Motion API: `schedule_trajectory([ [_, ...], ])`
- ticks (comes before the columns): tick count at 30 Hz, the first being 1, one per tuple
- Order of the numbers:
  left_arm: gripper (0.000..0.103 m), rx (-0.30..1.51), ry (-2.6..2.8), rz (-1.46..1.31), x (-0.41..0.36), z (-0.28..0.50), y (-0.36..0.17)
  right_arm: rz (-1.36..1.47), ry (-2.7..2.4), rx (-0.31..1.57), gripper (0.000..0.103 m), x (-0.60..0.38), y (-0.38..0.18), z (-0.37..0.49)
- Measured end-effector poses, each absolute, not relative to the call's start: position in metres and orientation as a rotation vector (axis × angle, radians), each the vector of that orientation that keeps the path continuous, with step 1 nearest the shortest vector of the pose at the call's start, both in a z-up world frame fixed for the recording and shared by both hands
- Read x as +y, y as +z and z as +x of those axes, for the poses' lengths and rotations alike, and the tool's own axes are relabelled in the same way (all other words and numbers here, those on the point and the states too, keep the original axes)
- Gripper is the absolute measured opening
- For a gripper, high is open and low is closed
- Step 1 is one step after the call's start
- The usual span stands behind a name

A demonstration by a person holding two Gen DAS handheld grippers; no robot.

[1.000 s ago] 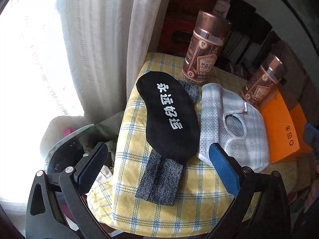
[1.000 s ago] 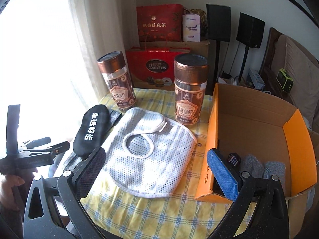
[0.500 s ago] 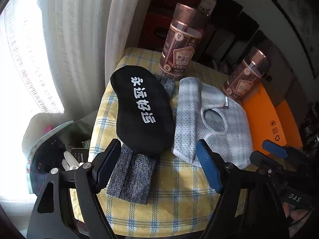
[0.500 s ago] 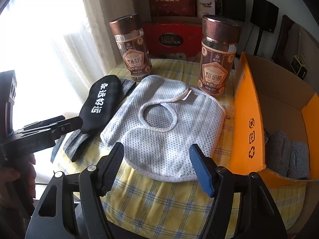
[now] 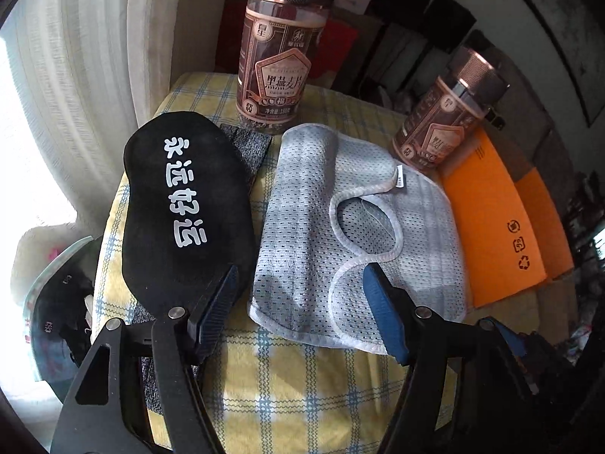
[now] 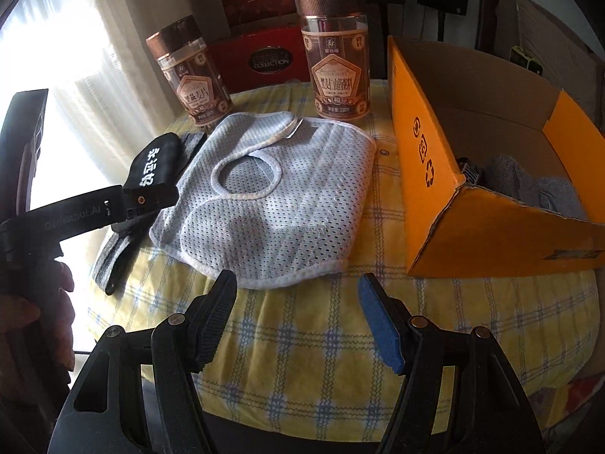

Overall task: Organize objects
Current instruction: 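Grasp the white mesh bib edge with both tools and lift it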

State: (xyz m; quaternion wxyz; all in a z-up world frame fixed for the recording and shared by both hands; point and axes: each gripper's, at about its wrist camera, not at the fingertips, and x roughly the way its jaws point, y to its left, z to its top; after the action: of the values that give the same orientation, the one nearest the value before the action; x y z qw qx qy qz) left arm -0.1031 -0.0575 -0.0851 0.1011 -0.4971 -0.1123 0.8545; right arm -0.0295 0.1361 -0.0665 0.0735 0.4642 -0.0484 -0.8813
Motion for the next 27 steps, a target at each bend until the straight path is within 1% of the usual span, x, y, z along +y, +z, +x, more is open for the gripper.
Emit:
schedule_trajectory([
  [3,0.065,-0.308,2.515,-1.482,-0.05,-0.108,-0.088,1.412,-2.655,-0.181,0.069,0.142,-0.071,-0.032],
  [9,0.067,-0.283,2.508,-1.517,-0.043,-0.114,-0.096,1.411,-2.651,-0.319,0.069,0.152,-0.077,-0.038],
  [22,0.069,-0.335,2.54,-1.542,-0.059,-0.121,-0.101,1.393,-2.675,-0.3,0.069,0.144,-0.084,-0.045],
  [23,0.069,-0.335,2.532,-1.543,-0.058,-0.121,-0.103,1.391,-2.677,-0.296,0.066,0.142,-0.084,-0.046],
  [24,0.068,-0.329,2.529,-1.54,-0.056,-0.121,-0.103,1.389,-2.675,-0.29,0.059,0.141,-0.084,-0.047],
  [26,0.065,-0.319,2.522,-1.538,-0.046,-0.116,-0.102,1.391,-2.682,-0.264,0.057,0.137,-0.084,-0.048],
  [27,0.06,-0.319,2.524,-1.539,-0.045,-0.115,-0.102,1.39,-2.683,-0.256,0.054,0.137,-0.084,-0.049],
])
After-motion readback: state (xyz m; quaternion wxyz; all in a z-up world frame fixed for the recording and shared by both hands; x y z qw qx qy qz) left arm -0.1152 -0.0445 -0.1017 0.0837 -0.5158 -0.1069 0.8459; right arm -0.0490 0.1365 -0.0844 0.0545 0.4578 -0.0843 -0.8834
